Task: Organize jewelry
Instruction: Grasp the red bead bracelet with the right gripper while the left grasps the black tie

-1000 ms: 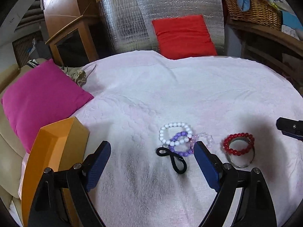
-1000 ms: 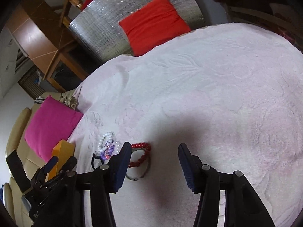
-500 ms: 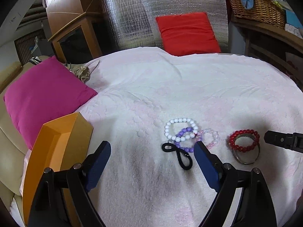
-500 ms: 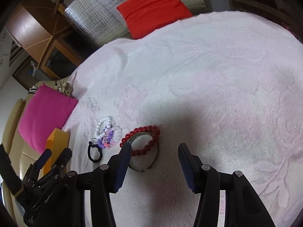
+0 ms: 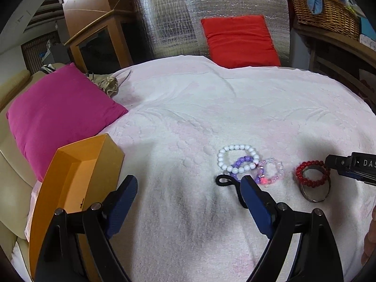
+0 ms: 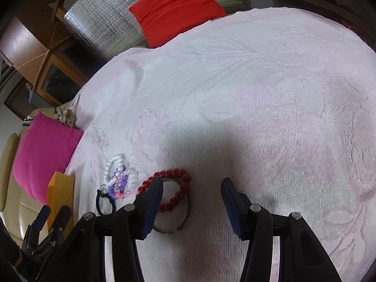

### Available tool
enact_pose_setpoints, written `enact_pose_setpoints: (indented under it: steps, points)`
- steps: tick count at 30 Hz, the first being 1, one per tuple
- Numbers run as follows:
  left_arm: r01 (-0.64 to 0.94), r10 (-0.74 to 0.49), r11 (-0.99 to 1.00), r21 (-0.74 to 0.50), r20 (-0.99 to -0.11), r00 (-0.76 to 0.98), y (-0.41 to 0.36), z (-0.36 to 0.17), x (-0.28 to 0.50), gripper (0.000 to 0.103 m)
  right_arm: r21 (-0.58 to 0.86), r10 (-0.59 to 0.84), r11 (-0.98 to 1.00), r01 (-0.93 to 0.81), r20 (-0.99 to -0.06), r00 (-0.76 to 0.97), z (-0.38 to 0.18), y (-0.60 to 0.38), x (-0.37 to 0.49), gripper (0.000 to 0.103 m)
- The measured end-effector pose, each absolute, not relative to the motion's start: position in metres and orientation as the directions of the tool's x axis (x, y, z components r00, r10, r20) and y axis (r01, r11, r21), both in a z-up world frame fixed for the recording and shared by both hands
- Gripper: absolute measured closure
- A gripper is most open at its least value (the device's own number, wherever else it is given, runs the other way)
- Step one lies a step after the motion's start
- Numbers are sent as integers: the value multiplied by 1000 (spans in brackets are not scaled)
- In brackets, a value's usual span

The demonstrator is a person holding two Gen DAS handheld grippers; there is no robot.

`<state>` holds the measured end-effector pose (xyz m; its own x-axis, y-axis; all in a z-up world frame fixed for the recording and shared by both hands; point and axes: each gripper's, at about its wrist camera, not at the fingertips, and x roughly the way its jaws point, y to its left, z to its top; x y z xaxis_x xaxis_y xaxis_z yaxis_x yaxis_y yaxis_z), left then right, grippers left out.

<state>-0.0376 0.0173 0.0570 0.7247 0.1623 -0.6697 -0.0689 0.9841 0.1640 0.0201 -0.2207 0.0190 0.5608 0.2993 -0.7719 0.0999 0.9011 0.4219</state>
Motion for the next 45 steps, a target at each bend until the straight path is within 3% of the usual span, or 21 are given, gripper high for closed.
enact_pose_setpoints:
  steps: [6, 10, 14, 25, 27, 33, 43, 45]
  points:
    - [-87, 173, 984, 158, -685, 708, 28, 53, -33, 14, 393, 287, 916, 79, -780, 556, 18, -209, 30, 48]
    - [-62, 123, 992, 109, -754, 645, 34, 39, -24, 14, 396, 297, 915, 74, -788, 540, 16, -210, 30, 48]
    - [-60, 70, 997, 43, -808, 586, 41, 26, -18, 14, 468, 350, 878, 103, -773, 529, 14, -227, 29, 56]
    - [-16, 13, 1000, 4, -787, 616, 32, 29, -21, 15, 535, 406, 834, 131, -758, 510, 10, -237, 31, 56]
    - [-1, -11, 1000, -14, -784, 620, 30, 29, -20, 22, 540, 417, 833, 119, -756, 505, 10, -233, 32, 58]
    - [30, -58, 998, -49, -790, 610, 23, 24, -15, 30, 508, 400, 855, 103, -773, 492, 5, -221, 34, 88]
    - [83, -165, 986, -142, -811, 561, 12, 8, 2, 66, 511, 391, 859, 43, -706, 590, 24, -226, 25, 92]
    - [96, -197, 980, -173, -809, 554, 10, 6, 5, 81, 517, 393, 855, 40, -696, 601, 27, -229, 24, 92]
